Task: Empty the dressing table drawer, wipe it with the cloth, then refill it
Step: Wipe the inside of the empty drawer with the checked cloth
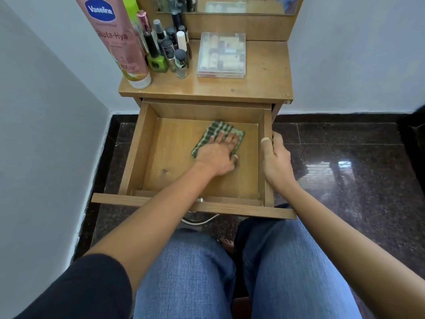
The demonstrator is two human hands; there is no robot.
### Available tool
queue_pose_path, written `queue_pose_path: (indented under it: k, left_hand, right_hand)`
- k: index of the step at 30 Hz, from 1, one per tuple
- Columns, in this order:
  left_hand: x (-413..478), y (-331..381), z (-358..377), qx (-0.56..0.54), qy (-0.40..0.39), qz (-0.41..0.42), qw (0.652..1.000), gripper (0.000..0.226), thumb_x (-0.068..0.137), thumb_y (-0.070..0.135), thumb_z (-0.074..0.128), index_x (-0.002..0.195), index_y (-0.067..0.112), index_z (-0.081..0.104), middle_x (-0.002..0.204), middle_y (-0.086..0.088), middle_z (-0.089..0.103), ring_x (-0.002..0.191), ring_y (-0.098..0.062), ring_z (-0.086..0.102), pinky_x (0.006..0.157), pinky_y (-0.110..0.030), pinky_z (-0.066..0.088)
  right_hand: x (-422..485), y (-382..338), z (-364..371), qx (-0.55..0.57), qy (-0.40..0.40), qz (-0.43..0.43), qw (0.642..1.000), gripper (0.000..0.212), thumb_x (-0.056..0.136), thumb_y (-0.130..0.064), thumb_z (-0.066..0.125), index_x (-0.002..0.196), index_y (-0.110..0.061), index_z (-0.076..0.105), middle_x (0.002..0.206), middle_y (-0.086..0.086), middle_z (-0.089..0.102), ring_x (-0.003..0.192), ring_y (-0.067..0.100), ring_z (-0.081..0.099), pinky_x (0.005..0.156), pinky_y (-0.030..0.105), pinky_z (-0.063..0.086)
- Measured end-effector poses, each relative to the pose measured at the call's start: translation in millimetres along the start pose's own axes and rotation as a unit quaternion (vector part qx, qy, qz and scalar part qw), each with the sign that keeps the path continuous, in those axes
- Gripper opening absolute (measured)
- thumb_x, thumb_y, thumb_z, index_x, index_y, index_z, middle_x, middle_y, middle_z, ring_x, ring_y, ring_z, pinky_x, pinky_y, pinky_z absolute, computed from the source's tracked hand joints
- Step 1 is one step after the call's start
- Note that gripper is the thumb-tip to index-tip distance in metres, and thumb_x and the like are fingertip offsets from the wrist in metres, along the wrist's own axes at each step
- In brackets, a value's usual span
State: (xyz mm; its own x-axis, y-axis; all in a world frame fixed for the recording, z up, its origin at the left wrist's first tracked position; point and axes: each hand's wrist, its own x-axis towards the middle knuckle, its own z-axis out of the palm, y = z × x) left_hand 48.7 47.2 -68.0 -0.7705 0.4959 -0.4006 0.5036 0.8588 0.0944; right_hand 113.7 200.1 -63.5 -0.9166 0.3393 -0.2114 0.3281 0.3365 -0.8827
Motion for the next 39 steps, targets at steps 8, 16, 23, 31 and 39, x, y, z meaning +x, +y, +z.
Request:
queue_pose_path:
  k: [8, 16, 23, 31, 39]
  left_hand:
    - [11, 0, 2, 0.013, 0.013, 0.150, 0.989, 0.067, 0.102, 0.033, 0.041, 0.155, 0.023, 0.002, 0.163, 0.002, 0.000, 0.150, -0.017, -0.002, 0.118, -0.031, -0.002]
    - [-18, -32, 4, 0.014, -0.024, 0.290, 0.957, 0.062, 0.097, 0.008, 0.043, 0.151, 0.033, 0.025, 0.157, 0.013, 0.020, 0.145, -0.009, 0.025, 0.118, -0.032, 0.028]
    - [-21, -64, -17, 0.054, -0.075, 0.356, 0.930, 0.074, 0.088, -0.010, 0.047, 0.147, 0.033, 0.038, 0.151, 0.023, 0.027, 0.140, -0.002, 0.034, 0.113, -0.022, 0.031]
    - [-26, -67, -1, -0.129, 0.045, 0.171, 0.976, 0.067, 0.085, -0.013, 0.055, 0.136, 0.031, 0.055, 0.147, 0.013, 0.044, 0.133, -0.010, 0.047, 0.113, -0.034, 0.036]
    - [-21, -65, -7, -0.256, 0.069, 0.096, 0.959, 0.056, 0.085, -0.010, 0.061, 0.130, 0.022, 0.061, 0.136, 0.004, 0.057, 0.130, -0.009, 0.049, 0.113, -0.026, 0.034]
  right_hand:
    - [2, 2, -1, 0.031, 0.002, 0.011, 0.999, 0.031, 0.100, -0.038, 0.034, 0.127, -0.027, 0.044, 0.095, -0.015, 0.059, 0.084, 0.002, 0.055, 0.068, 0.023, 0.041]
    - [2, 4, -1, 0.025, 0.006, 0.012, 1.000, 0.029, 0.099, -0.039, 0.035, 0.124, -0.029, 0.046, 0.090, -0.018, 0.059, 0.078, -0.005, 0.055, 0.065, 0.019, 0.038]
    - [1, 3, -1, 0.020, 0.005, 0.011, 1.000, 0.031, 0.100, -0.039, 0.033, 0.128, -0.030, 0.043, 0.092, -0.020, 0.057, 0.081, -0.002, 0.054, 0.064, 0.018, 0.037]
    - [2, 4, -1, 0.037, -0.001, 0.010, 0.999, 0.036, 0.100, -0.039, 0.034, 0.134, -0.028, 0.041, 0.096, -0.018, 0.058, 0.090, 0.003, 0.055, 0.068, 0.019, 0.037]
    - [2, 4, -1, 0.043, 0.000, 0.011, 0.999, 0.037, 0.100, -0.039, 0.035, 0.133, -0.028, 0.043, 0.095, -0.017, 0.059, 0.084, 0.002, 0.056, 0.067, 0.020, 0.039]
